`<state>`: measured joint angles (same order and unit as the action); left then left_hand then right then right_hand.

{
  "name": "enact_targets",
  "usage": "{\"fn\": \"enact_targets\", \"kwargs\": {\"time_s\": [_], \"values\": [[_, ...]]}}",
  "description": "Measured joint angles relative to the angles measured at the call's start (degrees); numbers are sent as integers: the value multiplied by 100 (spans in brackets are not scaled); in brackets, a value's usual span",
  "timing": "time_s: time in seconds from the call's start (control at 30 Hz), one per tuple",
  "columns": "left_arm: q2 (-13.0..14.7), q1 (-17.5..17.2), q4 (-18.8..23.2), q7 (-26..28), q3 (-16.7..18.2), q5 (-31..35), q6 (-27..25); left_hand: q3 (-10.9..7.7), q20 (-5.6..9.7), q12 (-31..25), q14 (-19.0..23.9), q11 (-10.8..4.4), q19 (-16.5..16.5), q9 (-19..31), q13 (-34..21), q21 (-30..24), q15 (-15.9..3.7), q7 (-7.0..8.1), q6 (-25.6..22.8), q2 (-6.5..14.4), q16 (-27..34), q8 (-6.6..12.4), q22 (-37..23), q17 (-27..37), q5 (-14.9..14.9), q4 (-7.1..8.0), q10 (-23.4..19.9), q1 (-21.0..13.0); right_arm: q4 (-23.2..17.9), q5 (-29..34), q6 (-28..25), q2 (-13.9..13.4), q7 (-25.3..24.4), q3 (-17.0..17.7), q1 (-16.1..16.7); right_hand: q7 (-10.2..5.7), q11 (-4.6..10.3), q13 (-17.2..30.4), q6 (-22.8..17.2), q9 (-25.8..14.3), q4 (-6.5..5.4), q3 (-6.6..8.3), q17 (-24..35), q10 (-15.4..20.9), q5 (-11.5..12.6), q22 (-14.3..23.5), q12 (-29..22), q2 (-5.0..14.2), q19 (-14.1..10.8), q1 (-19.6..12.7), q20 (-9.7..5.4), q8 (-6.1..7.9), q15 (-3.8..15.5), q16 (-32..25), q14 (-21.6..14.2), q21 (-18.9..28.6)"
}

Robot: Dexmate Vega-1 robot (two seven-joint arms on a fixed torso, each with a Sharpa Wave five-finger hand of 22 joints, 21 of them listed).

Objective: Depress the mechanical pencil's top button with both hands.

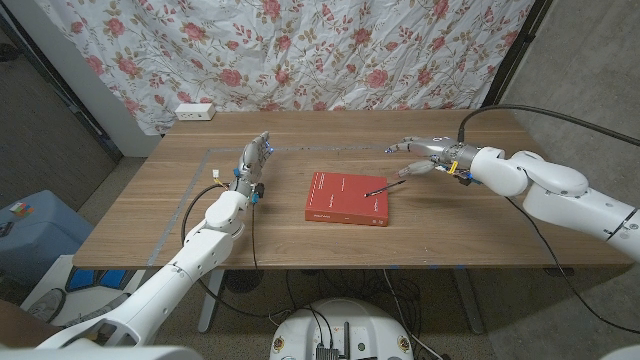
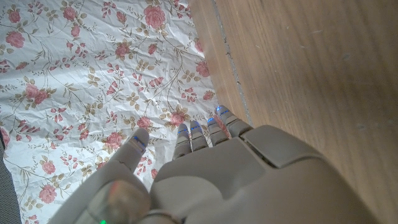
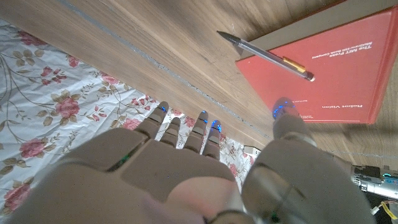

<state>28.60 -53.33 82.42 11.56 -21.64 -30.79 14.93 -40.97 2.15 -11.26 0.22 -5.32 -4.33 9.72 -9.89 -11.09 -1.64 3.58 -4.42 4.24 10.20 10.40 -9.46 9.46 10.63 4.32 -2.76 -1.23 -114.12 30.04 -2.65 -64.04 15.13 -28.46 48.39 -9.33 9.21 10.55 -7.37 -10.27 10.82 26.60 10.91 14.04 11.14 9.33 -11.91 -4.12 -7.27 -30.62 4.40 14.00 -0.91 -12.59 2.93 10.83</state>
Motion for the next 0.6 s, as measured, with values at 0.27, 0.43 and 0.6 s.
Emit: {"fn": "enact_targets", "kwargs": {"time_s": [0.27, 0.43, 0.6], "values": [[1, -33, 44, 61, 24, 11, 0, -23, 0, 0, 0, 0, 0, 0, 0, 0, 0, 0, 0, 0, 0, 0, 0, 0, 0, 24, 0, 0, -89, 335, -55, 1, 322, -114, -144, -14, 72, 0, -178, 0, 8, 101, 0, 221, 0, 1, 0, -110, -86, -371, -38, 42, 68, -42, -192, 0], [12, -66, 89, 110, 43, 13, -4, 0, 0, 0, 13, 0, 0, 0, 0, 0, -13, 0, 0, 0, 0, 0, 0, 0, 0, 47, -3, 0, -108, 576, -67, 47, 467, -189, -221, -89, 127, -1, -358, 1, -24, 133, -26, 375, -34, 14, -24, -174, -165, -561, -42, 104, 101, -43, -285, 0], [20, -102, 136, 159, 64, 16, -20, 1, 0, 0, 31, 10, 0, 0, 0, 0, -31, -14, -13, 0, 0, 0, 0, 0, 0, 47, -51, 0, -109, 879, -81, 106, 580, -259, -279, -166, 179, -1, -514, 1, -40, 148, -26, 517, -56, 15, -45, -225, -266, -735, -62, 108, 136, -43, -403, 0]]}}
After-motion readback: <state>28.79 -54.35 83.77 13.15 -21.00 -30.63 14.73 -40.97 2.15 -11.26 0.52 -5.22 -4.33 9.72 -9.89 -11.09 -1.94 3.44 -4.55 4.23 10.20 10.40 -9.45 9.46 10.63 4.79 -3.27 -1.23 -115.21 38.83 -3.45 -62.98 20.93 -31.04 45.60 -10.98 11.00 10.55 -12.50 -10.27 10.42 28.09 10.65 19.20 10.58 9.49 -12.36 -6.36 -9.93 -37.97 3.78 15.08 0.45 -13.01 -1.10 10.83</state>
